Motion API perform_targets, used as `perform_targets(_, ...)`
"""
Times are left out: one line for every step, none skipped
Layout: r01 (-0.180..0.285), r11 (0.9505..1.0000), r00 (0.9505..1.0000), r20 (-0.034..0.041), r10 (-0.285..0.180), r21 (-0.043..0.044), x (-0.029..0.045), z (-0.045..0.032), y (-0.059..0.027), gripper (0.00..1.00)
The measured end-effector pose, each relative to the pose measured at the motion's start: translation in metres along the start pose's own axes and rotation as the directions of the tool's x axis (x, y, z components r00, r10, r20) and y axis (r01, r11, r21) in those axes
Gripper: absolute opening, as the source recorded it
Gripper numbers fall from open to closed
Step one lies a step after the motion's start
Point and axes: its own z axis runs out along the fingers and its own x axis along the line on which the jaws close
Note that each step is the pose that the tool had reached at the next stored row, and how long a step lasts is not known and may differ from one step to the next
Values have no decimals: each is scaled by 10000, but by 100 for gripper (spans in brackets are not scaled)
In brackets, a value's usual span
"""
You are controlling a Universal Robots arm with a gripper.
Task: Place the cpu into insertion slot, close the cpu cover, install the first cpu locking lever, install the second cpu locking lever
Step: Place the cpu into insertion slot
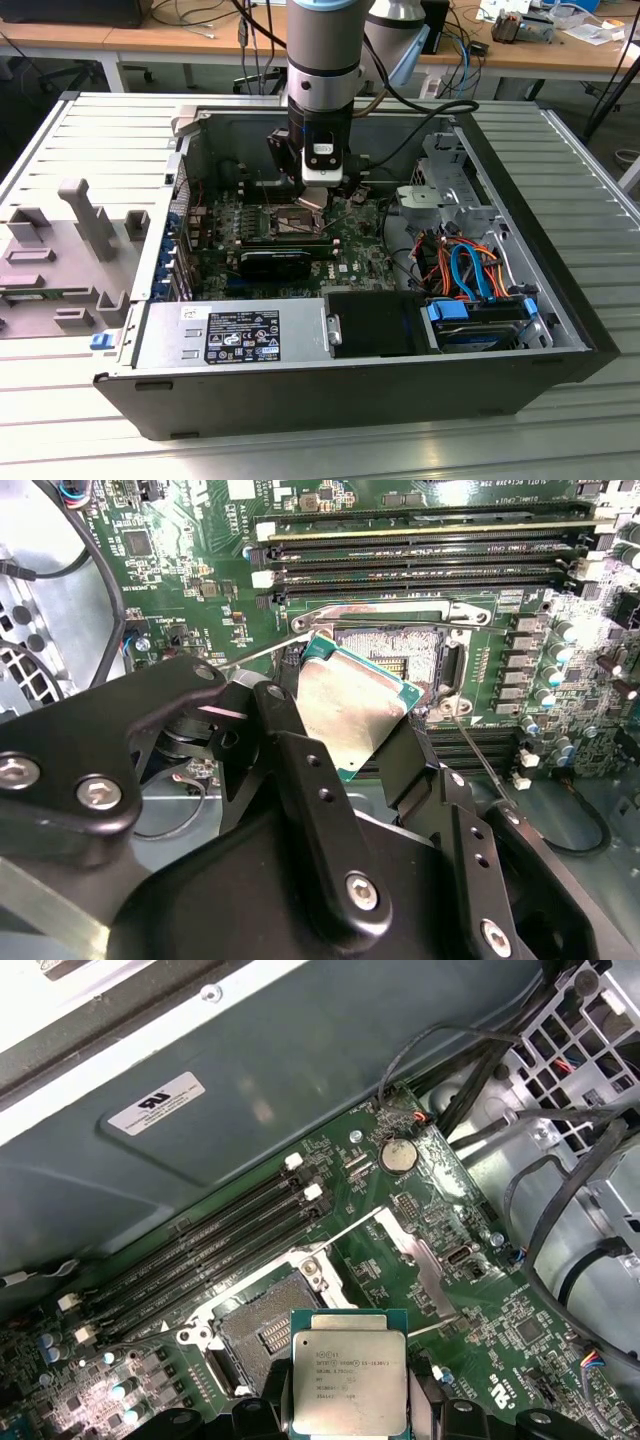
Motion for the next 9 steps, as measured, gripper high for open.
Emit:
perform_targets(-13,10000,10000,2,13,-1,0,0,0,55)
perform_targets(-25,10000,10000,2,25,-1,0,0,0,55)
perform_targets(-51,10000,10000,5,51,-2,0,0,0,55)
perform_targets(-74,10000,10000,7,74,-2,0,0,0,55)
perform_targets(-85,10000,10000,7,85,-2,0,0,0,55)
perform_targets(-96,10000,10000,8,96,-2,0,0,0,55)
perform_targets(-109,9999,9999,10,109,-3,0,0,0,55)
perform_targets(-121,9999,9999,11,121,-2,0,0,0,55)
perform_targets(-133,9999,9999,12,133,-2,0,0,0,55)
